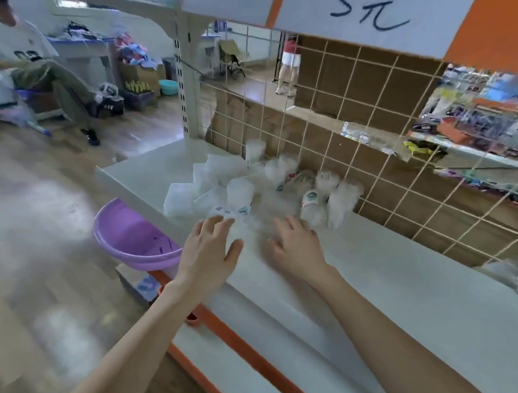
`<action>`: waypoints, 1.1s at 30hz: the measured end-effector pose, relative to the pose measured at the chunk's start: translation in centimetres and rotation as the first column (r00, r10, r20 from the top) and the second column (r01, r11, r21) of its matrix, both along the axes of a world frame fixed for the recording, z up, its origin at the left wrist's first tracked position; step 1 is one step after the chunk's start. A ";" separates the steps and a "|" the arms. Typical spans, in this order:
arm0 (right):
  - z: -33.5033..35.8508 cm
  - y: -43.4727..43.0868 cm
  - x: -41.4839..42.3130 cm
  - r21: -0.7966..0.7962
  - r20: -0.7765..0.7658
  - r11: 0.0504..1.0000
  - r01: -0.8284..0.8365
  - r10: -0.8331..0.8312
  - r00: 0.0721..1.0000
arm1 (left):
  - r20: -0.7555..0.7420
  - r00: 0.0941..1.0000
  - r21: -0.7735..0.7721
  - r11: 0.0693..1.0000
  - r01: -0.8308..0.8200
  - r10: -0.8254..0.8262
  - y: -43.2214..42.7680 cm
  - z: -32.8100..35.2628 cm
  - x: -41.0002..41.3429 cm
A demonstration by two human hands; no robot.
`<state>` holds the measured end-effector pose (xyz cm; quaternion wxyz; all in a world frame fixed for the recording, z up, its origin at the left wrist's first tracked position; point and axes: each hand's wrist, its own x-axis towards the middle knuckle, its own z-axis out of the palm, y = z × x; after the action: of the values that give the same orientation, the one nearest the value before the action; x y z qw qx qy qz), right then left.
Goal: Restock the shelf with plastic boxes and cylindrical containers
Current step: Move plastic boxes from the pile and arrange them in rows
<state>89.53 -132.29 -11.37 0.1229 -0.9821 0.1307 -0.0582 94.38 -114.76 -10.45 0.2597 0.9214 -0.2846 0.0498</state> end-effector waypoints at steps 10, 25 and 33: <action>-2.0 1.9 1.1 0.002 -0.073 0.968 0.250 -0.249 0.966 | 0.061 0.937 0.078 0.937 0.340 -0.345 -0.1 0.4 6.8; 1.3 3.5 -5.6 0.801 -0.022 0.336 0.496 -0.811 0.585 | 0.134 0.680 0.124 0.693 0.710 -0.721 -4.9 0.7 4.2; 3.1 4.0 -6.6 0.947 -0.284 -0.145 0.285 -0.791 0.542 | 0.101 0.564 0.121 0.573 0.810 -0.819 -5.6 0.5 3.6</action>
<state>82.91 -128.33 -8.27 0.6870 -0.4655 0.5176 -0.2086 98.00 -120.33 -9.97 0.2035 0.6875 -0.6969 -0.0172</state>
